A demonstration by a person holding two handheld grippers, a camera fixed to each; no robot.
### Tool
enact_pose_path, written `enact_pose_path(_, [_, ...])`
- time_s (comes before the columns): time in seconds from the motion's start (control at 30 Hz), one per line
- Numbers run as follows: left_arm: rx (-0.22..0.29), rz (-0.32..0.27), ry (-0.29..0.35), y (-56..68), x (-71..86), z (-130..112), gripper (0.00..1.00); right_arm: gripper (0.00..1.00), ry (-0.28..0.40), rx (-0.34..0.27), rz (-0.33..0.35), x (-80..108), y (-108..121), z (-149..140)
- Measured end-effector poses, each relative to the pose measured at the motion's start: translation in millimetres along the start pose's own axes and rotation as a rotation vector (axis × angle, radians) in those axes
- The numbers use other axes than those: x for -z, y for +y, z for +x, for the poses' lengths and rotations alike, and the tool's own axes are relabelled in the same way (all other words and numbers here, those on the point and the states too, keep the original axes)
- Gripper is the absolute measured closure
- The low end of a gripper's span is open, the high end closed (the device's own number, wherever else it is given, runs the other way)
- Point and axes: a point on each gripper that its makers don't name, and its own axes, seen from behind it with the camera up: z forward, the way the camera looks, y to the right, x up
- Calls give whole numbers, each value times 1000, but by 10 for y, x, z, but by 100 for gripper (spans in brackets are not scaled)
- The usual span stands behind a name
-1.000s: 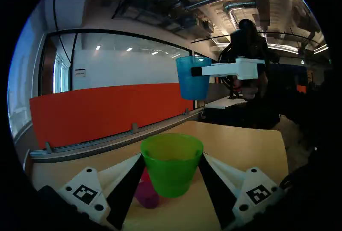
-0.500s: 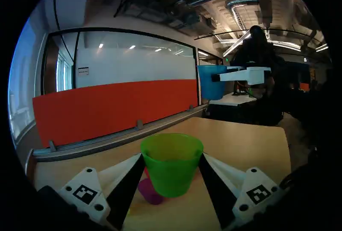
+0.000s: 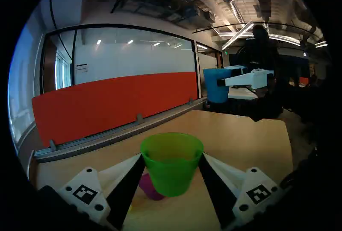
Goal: Pour water
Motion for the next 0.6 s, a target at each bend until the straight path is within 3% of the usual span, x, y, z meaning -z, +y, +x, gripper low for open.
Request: enact_pose_path(0.6, [-13, -27, -107, 13, -86, -320, 15, 11, -96, -6, 48, 24, -59, -473])
